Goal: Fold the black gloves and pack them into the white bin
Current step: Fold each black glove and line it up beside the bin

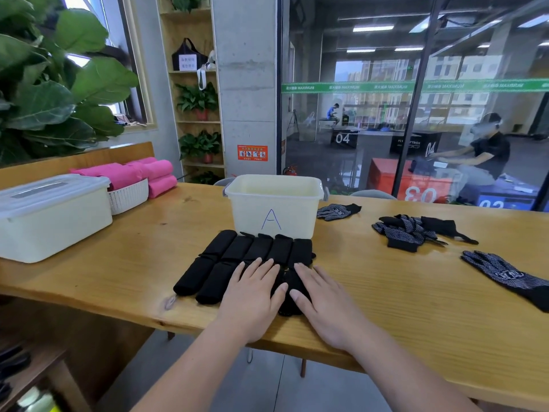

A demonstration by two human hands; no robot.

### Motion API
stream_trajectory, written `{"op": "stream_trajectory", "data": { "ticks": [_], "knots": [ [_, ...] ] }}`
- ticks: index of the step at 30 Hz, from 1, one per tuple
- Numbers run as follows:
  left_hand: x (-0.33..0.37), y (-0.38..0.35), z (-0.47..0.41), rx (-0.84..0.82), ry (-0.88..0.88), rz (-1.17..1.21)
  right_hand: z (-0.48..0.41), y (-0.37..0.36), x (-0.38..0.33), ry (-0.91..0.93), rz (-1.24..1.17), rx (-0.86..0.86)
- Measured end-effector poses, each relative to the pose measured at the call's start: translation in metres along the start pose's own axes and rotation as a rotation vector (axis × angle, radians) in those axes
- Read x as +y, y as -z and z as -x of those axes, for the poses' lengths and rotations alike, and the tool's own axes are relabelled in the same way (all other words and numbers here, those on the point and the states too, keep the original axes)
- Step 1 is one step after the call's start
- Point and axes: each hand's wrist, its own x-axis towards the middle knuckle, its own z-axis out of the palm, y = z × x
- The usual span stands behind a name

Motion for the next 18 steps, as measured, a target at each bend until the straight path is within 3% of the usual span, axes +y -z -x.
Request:
{"op": "stream_trajectory", "data": {
  "ticks": [5, 18],
  "knots": [
    [0.004, 0.009, 0.001, 0.043, -0.035, -0.024, 0.005, 0.003, 0.007, -0.016, -0.125, 0.073],
    [0.104, 0.022, -0.032, -0.008, -0.247, 0.055, 0.065, 0.051, 0.078, -0.173, -0.001, 0.081]
  ]
}}
